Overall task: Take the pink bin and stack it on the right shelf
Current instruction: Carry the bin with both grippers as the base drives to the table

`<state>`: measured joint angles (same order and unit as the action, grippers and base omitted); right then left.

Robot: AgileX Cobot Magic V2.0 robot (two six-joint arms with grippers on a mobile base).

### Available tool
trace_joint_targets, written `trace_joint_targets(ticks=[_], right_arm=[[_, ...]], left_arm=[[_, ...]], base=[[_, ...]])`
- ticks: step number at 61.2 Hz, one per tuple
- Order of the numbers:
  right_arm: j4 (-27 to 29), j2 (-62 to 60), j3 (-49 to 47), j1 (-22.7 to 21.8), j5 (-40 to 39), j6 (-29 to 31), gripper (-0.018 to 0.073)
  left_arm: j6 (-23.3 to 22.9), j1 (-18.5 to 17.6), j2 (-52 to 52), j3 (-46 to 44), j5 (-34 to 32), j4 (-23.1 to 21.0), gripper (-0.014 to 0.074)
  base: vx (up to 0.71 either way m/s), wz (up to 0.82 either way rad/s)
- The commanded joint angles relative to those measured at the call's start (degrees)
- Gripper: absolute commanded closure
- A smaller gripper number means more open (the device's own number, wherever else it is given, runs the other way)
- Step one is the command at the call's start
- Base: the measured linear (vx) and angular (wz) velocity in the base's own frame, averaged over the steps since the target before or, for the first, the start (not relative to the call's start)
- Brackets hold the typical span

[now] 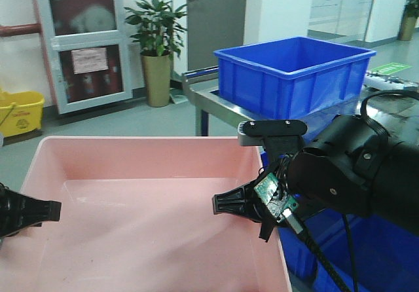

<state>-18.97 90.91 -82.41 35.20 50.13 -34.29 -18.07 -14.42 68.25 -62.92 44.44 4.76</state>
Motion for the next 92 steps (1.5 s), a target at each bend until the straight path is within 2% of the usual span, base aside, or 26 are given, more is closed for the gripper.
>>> trace_joint_targets(ticks=[1,48,92], right_arm=[[-6.37,-2.49,-1.32,-1.04,0.47,1.02,0.0537],[-6.37,-2.49,-1.32,-1.04,0.47,1.02,0.0537],[-6.37,-2.49,-1.32,-1.04,2.06,1.02,0.0537]], left_arm=[[-0.25,0.09,-1.91,-1.84,-3.49,3.28,0.0586],[-0.25,0.09,-1.91,-1.84,-3.49,3.28,0.0586],[-0.25,0.09,-1.91,-1.84,-3.49,3.28,0.0586]], base=[[0.32,-0.29],[0.24,-0.39],[0.16,-0.59]])
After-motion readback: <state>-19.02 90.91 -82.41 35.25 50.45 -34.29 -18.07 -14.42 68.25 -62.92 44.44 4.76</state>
